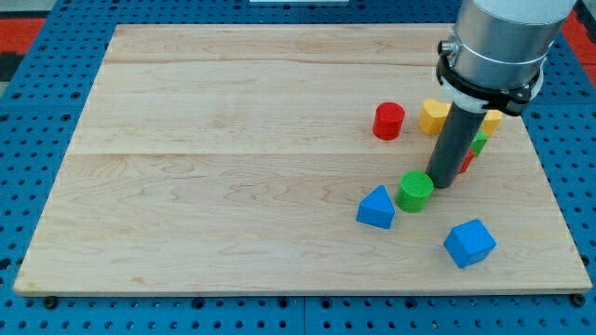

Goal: Move the hexagon slightly to the left

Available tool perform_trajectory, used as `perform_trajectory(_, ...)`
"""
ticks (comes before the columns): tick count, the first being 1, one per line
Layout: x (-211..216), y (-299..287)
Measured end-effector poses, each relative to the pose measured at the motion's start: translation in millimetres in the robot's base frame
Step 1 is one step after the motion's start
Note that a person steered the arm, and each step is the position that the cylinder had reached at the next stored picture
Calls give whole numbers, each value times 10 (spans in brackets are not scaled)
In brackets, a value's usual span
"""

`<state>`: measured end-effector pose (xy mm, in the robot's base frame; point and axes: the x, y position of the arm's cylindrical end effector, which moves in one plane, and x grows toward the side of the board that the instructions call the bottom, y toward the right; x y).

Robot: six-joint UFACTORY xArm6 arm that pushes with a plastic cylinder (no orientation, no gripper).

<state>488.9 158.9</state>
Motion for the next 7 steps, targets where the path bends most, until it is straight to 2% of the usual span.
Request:
perform_trajectory(2, 149, -3)
perform_trajectory(3, 345, 259)
perform_trajectory(4, 329, 704)
perform_trajectory(5, 44, 1026)
perform_trajectory(6, -330, 1103)
perform_trajectory(7, -529, 1246)
